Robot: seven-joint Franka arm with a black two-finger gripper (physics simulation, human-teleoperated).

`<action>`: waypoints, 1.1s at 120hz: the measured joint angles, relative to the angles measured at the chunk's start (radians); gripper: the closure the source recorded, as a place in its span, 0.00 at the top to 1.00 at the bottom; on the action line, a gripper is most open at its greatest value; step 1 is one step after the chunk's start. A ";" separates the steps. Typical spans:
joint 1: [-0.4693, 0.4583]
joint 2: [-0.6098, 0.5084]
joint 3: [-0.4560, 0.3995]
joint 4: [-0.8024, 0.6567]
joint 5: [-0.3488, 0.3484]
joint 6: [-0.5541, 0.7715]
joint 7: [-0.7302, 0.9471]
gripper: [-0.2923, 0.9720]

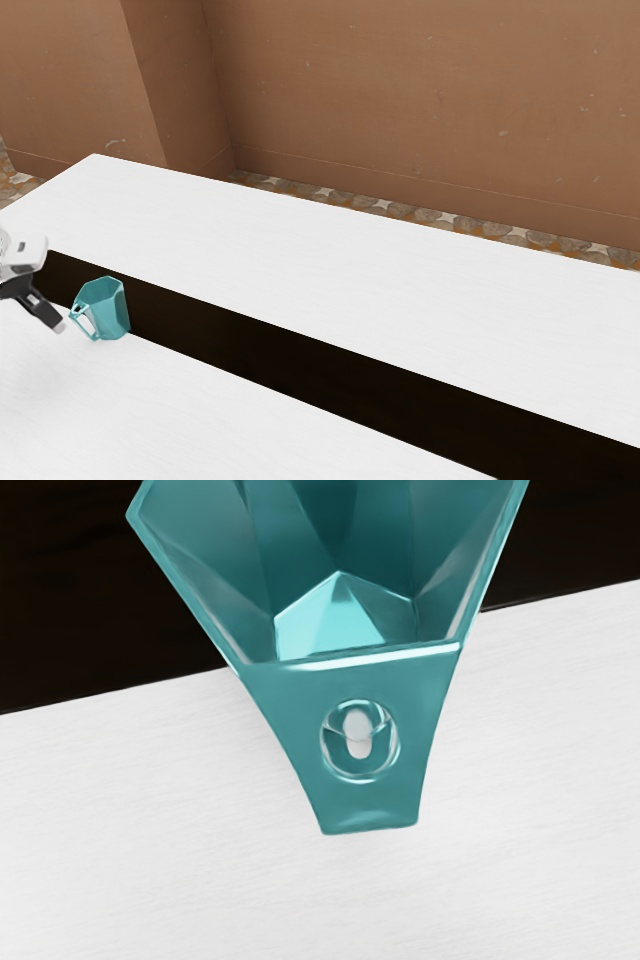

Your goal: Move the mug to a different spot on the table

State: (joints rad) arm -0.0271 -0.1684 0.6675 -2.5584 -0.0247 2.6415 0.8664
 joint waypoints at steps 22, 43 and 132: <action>-0.006 0.047 -0.002 0.001 -0.071 0.042 0.059 0.77; -0.038 0.054 -0.003 0.014 -0.194 0.063 0.101 0.77; -0.036 0.158 -0.004 0.074 -0.463 0.006 0.432 0.77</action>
State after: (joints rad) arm -0.0629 -0.0104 0.6632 -2.4847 -0.4875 2.6473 1.2980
